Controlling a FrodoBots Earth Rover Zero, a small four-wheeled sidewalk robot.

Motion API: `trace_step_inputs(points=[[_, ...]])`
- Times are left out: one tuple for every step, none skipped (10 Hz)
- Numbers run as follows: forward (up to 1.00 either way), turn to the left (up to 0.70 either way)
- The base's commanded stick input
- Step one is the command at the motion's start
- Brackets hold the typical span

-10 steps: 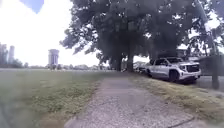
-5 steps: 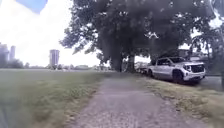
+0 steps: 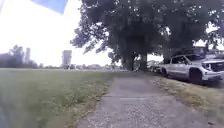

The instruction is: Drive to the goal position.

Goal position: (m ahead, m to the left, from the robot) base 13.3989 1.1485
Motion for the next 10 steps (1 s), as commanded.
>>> trace_step_inputs(points=[[0.70,0.00],[0.70,0.00],[0.70,0.00],[0.70,0.00],[0.70,0.00],[0.70,0.00],[0.70,0.00],[0.70,0.00],[0.70,0.00],[0.70,-0.35]])
